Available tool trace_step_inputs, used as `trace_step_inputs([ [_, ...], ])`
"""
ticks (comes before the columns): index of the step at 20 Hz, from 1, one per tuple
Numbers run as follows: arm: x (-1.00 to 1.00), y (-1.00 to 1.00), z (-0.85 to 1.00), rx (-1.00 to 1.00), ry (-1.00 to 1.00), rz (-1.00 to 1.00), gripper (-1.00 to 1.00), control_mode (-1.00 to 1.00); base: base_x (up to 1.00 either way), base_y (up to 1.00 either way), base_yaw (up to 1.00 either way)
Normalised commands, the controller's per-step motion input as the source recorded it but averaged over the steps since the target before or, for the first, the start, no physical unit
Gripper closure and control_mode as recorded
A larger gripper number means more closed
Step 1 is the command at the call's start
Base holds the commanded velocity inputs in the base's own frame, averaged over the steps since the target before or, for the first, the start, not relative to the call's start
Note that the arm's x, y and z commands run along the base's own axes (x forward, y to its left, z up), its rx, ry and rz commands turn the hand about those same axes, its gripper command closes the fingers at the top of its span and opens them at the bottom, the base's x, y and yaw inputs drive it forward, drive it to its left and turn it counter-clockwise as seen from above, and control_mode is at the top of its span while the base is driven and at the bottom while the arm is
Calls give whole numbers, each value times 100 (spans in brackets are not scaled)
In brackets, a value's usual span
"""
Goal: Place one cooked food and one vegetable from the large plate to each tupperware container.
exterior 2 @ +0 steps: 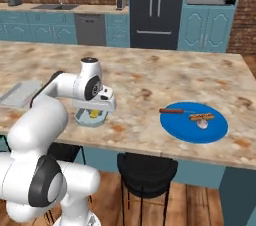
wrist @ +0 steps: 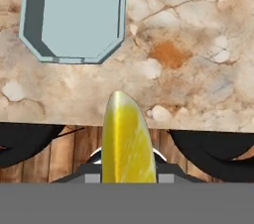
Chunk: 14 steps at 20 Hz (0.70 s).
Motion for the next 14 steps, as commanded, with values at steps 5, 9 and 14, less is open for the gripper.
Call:
trace_step_inputs([
  [5, 0, 0, 0, 0, 0, 0, 100, 100, 23, 51, -6],
  [9, 0, 0, 0, 0, 0, 0, 100, 100, 69, -2, -4],
  [14, 0, 0, 0, 0, 0, 0, 100, 100, 13, 0, 0],
])
